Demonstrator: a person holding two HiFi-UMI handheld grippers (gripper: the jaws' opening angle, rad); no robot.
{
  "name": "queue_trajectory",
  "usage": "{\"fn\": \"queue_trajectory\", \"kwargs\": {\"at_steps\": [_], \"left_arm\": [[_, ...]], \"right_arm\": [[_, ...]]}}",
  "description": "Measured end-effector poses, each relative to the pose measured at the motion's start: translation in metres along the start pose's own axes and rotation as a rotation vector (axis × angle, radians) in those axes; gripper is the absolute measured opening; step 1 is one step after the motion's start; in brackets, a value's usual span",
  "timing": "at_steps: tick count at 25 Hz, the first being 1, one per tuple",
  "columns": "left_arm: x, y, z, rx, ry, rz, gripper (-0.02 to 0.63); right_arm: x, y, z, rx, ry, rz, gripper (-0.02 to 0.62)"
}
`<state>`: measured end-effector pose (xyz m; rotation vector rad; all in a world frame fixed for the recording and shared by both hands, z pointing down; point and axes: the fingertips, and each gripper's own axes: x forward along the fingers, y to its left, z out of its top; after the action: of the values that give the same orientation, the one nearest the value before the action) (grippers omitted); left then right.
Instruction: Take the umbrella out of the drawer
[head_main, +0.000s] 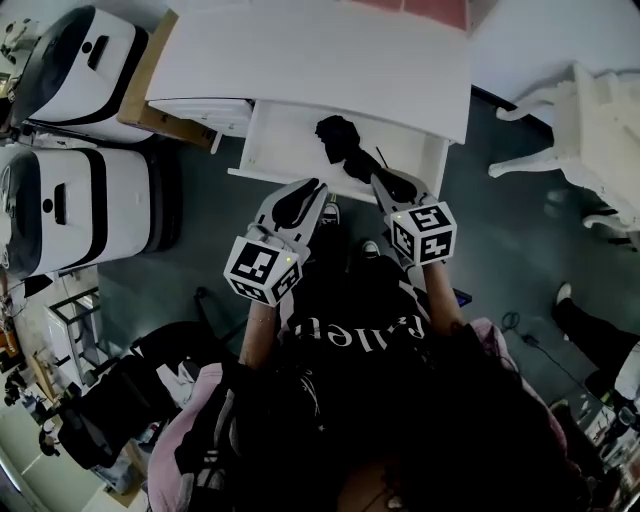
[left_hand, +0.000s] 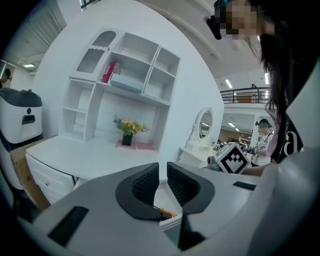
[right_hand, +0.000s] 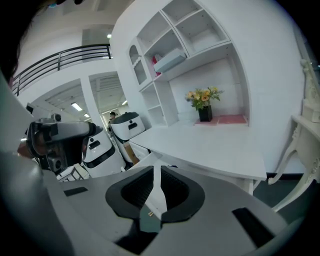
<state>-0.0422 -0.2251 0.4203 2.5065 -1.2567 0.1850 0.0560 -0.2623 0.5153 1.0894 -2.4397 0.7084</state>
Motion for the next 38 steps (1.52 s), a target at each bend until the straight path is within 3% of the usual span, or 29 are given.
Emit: {"fn": "queue_trajectory", "kwargs": {"at_steps": [7, 11, 14, 23, 30, 38], "left_arm": [[0.019, 0.061, -0.006, 0.005, 0.045, -0.039, 0.058], [0.025, 0.092, -0.007, 0.002, 0.054, -0.036, 0.058], [0.025, 0.113, -0.006, -0.003, 0.056, -0.031, 0.058], [0.017, 0.154, -0.012, -0.014, 0.093, 0.004, 0.058], [0.016, 0.169, -0.019, -0.043, 0.120, 0.025, 0.058], [0.020, 0.182, -0.023, -0.061, 0.128, 0.053, 0.058]], "right_arm": [[0.082, -0.026, -0.019, -0.039, 0.139, -0.031, 0.069], [0.130, -0.041, -0.046, -0.052, 0.270, -0.013, 0.170], [0.160, -0.052, -0.071, -0.084, 0.376, -0.009, 0.210], [0.213, -0.085, -0.130, -0.112, 0.610, -0.101, 0.255], [0.243, -0.084, -0.142, -0.226, 0.689, -0.092, 0.264], [0.258, -0.094, -0.160, -0.262, 0.750, -0.126, 0.270]]}}
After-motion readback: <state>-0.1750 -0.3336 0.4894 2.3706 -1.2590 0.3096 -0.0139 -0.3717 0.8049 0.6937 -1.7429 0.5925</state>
